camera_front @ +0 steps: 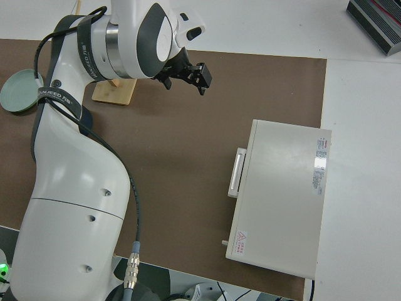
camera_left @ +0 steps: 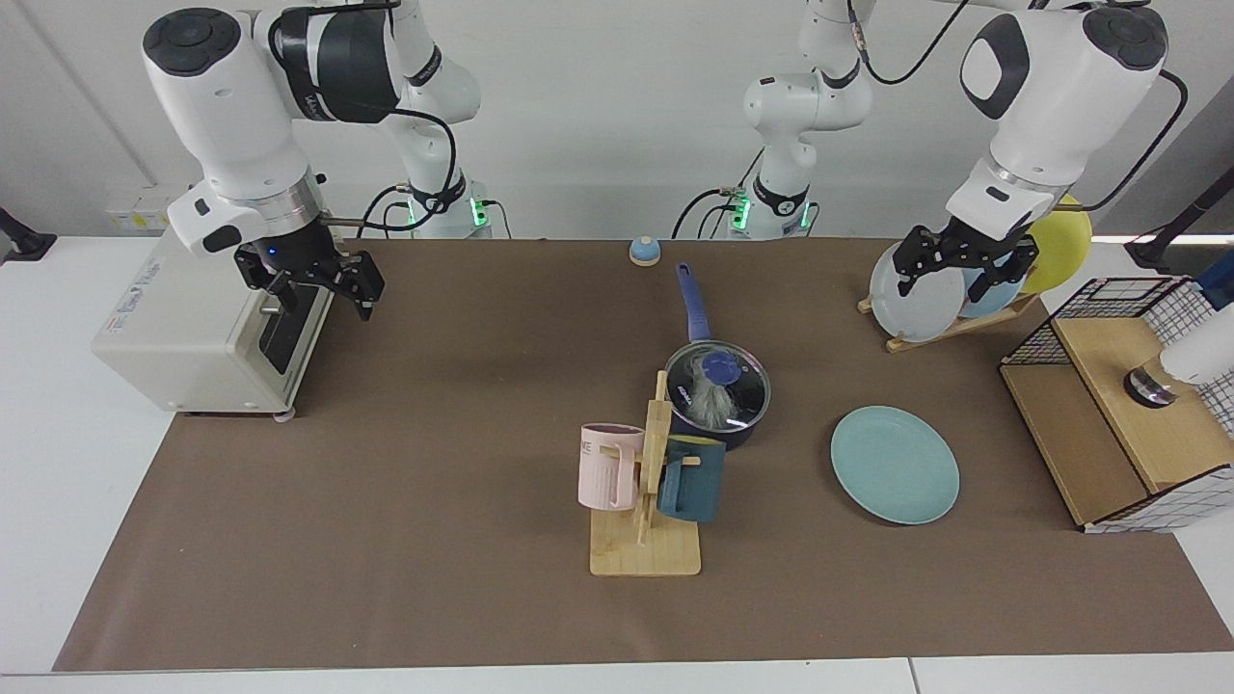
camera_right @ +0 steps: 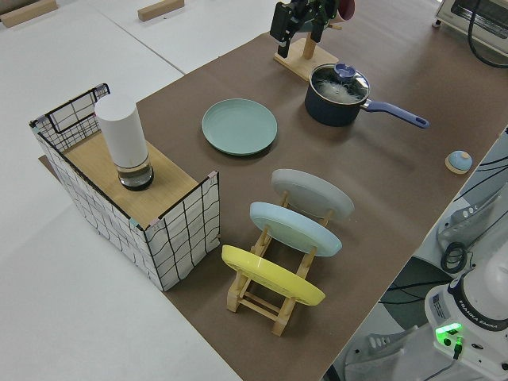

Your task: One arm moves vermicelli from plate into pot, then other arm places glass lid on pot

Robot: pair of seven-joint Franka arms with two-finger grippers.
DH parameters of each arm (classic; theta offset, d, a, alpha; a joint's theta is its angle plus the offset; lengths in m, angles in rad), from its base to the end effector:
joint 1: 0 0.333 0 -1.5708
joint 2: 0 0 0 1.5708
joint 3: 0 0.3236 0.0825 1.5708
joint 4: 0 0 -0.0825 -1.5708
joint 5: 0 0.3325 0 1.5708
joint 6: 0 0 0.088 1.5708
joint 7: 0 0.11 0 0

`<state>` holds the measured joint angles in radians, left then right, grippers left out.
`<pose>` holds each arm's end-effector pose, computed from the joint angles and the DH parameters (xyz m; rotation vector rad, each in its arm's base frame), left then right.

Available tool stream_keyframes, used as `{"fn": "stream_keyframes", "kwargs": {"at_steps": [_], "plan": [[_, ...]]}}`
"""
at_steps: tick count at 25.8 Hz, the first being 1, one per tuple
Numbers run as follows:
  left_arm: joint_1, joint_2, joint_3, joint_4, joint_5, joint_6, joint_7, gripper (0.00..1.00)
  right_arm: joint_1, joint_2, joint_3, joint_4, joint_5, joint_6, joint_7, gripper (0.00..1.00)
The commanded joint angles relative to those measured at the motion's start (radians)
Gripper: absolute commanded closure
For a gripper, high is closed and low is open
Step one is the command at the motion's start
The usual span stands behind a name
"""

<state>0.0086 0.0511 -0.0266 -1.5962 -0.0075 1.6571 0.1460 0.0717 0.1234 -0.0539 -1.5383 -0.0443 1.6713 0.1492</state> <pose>0.5257 -0.0098 0.5997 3.1229 -0.2556 0.0162 0.5493 0.0072 0.5870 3.0856 -0.1958 0.0216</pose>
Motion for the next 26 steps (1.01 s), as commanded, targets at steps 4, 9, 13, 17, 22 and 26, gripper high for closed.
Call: {"fn": "stream_keyframes", "kwargs": {"at_steps": [4,9,13,17,22,26], "plan": [[0.002,-0.025,0.005,-0.028,-0.017,0.016,0.023,0.00,-0.030,-0.113,0.017,-0.178,0.035,0.093,-0.045,0.00],[0.002,-0.025,0.005,-0.028,-0.017,0.016,0.024,0.00,-0.081,-0.111,0.016,-0.178,0.096,0.087,-0.068,0.00],[0.002,-0.025,0.005,-0.028,-0.017,0.016,0.023,0.00,-0.084,-0.105,0.016,-0.174,0.098,0.093,-0.106,0.00],[0.002,-0.025,0.005,-0.028,-0.017,0.015,0.024,0.00,-0.076,-0.087,0.016,-0.148,0.081,0.107,-0.102,0.00],[-0.001,-0.025,0.005,-0.028,-0.017,0.015,0.015,0.00,-0.072,-0.062,0.014,-0.103,0.073,0.084,-0.097,0.00],[-0.001,-0.025,0.005,-0.028,-0.017,0.015,0.018,0.00,-0.070,-0.042,0.014,-0.059,0.061,0.061,-0.097,0.00]]}}
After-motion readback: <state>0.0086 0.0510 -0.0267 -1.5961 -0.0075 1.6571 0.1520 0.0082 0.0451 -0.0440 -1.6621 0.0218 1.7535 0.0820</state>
